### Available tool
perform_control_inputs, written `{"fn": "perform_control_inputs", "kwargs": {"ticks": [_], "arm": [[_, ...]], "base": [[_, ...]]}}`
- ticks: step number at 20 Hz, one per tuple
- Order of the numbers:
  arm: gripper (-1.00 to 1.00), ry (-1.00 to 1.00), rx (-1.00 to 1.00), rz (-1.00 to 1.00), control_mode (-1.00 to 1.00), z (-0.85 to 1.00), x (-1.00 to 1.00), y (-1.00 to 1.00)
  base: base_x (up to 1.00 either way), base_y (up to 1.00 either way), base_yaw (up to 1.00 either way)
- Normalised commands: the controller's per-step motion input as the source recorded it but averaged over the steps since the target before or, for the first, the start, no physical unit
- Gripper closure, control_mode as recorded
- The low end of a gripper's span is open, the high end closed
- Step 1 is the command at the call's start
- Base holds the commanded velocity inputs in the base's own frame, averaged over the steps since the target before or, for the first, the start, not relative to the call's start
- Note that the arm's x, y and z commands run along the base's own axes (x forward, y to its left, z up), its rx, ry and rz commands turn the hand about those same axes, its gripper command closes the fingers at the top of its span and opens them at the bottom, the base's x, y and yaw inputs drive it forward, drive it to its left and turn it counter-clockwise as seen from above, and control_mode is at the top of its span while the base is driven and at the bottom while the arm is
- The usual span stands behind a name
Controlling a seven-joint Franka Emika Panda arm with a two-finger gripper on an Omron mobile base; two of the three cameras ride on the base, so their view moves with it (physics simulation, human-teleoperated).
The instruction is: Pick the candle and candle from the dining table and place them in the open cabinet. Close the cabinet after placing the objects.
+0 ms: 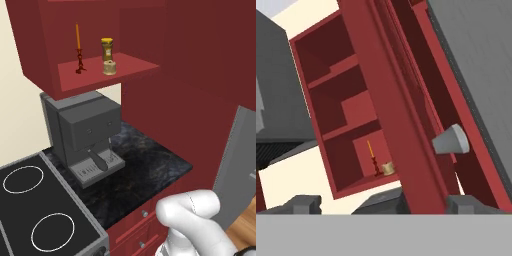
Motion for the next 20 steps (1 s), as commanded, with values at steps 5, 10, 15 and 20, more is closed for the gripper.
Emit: {"fn": "perform_control_inputs", "kwargs": {"ticks": [5,10,15,20], "arm": [[-1.0,0.0,0.0,0.0,-1.0,-0.01,0.31,0.01],[-1.0,0.0,0.0,0.03,-1.0,-0.06,0.42,0.0],[-1.0,0.0,0.0,0.05,-1.0,-0.28,0.49,0.18],[-1.0,0.0,0.0,0.05,-1.0,-0.36,0.4,0.73]], "base": [[0.0,0.0,0.0],[0.0,0.0,0.0],[0.0,0.0,0.0],[0.0,0.0,0.0]]}}
